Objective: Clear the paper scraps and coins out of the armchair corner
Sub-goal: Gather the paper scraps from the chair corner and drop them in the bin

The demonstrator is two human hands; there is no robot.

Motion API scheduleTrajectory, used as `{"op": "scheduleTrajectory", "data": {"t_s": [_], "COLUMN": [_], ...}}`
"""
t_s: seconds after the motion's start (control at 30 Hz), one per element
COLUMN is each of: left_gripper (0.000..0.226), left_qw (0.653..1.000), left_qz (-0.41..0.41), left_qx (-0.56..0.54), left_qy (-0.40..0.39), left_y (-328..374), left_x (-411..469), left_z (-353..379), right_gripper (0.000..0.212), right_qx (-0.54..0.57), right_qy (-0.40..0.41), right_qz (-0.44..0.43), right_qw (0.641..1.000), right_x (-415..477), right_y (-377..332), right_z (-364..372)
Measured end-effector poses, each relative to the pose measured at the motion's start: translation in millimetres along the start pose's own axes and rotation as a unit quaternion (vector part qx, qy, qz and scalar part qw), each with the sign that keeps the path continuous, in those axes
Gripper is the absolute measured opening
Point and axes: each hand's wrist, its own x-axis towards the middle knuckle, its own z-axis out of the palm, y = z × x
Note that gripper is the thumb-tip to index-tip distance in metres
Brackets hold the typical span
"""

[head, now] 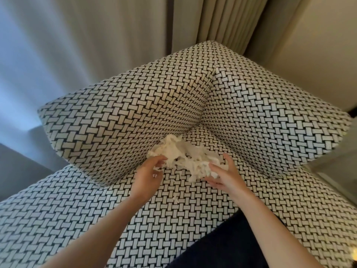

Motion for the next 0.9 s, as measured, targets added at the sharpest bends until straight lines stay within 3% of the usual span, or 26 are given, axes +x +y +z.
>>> {"op": "scheduleTrajectory", "data": {"t_s": [0.17, 0.27, 0.43, 0.53, 0.6, 0.73, 0.9], "left_gripper": [0.038, 0.038, 0.040, 0.053, 0.061, 0.057, 0.047], "left_qw": [0.995, 0.985, 0.958, 0.920, 0.900, 0.907, 0.892], "left_qz": [0.080, 0.101, 0.108, 0.066, 0.059, 0.070, 0.117], "left_qx": [0.041, 0.092, 0.174, 0.261, 0.293, 0.317, 0.387], "left_qy": [-0.045, -0.109, -0.203, -0.285, -0.316, -0.267, -0.202], "left_y": [18.3, 29.2, 45.1, 44.5, 44.2, 45.1, 39.7], "left_x": [10.0, 19.3, 28.2, 29.5, 26.5, 17.8, 20.0], "left_z": [15.8, 28.5, 48.1, 57.7, 63.1, 65.3, 54.7], "right_gripper": [0.078, 0.065, 0.038, 0.039, 0.051, 0.059, 0.052], "right_qx": [-0.027, -0.148, -0.365, -0.367, -0.391, -0.397, -0.370], "right_qy": [-0.002, 0.019, 0.164, 0.125, 0.066, -0.056, -0.015], "right_qz": [0.013, 0.002, -0.131, -0.180, -0.166, -0.130, -0.163], "right_qw": [1.000, 0.989, 0.907, 0.904, 0.903, 0.907, 0.915], "right_x": [-6.1, -10.7, -9.2, -6.3, -2.5, -1.7, -0.3], "right_y": [-4.8, -3.4, 12.2, 22.4, 29.4, 41.0, 43.7], "right_z": [-14.0, -17.1, -22.4, -15.8, -9.9, 0.9, 8.8]}}
